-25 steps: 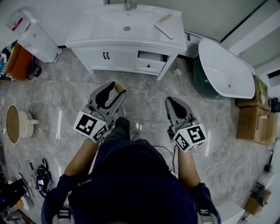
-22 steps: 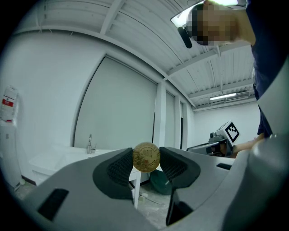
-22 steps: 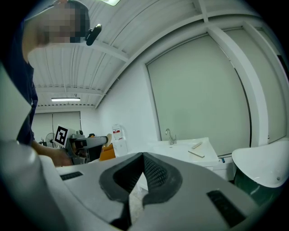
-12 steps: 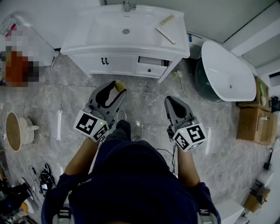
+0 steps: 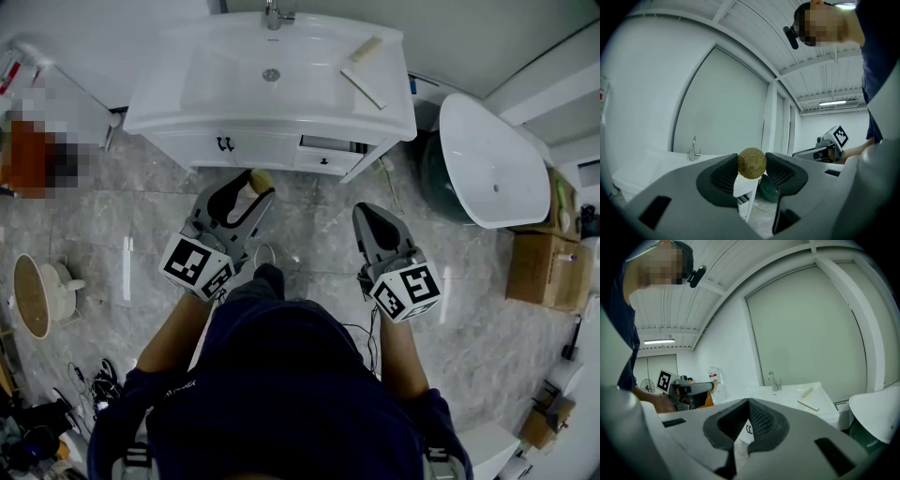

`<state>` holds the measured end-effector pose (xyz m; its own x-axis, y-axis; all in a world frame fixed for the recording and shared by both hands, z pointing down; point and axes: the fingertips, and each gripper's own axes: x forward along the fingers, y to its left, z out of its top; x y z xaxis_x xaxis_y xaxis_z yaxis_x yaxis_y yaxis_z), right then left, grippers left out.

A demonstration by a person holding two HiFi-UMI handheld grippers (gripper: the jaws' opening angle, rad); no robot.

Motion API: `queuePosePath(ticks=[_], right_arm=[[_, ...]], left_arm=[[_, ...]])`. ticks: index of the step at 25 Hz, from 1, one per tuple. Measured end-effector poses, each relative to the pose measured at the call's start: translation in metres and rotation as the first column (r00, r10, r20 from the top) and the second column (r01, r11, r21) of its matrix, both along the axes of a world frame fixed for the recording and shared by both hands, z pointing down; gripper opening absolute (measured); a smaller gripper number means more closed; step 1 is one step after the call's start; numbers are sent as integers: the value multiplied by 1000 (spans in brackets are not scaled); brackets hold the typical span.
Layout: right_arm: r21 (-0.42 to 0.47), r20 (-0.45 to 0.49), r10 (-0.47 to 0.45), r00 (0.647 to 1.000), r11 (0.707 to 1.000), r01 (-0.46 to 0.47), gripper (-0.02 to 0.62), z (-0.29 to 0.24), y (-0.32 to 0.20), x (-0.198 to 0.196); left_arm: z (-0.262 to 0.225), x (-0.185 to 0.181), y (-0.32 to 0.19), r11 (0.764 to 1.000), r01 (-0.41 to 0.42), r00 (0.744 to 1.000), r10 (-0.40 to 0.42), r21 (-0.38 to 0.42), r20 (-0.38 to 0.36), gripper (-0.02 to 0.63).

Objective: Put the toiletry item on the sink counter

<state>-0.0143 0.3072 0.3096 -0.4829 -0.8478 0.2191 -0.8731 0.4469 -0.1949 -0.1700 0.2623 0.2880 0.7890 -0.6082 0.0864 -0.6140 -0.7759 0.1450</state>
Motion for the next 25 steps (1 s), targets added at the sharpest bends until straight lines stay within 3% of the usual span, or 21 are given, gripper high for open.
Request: queuePosePath(ticks=[15,25], right_arm=[[-20,-16,29,999,999,-30,5,3,-97,-39],[-33,-18,43,999,999,-43,5,9,-135,-53]], left_arm=[[8,-32,-101,999,-48,999,47,-17,-14,204],[18,-42,-140,997,-71,997,70,-33,-14,204]])
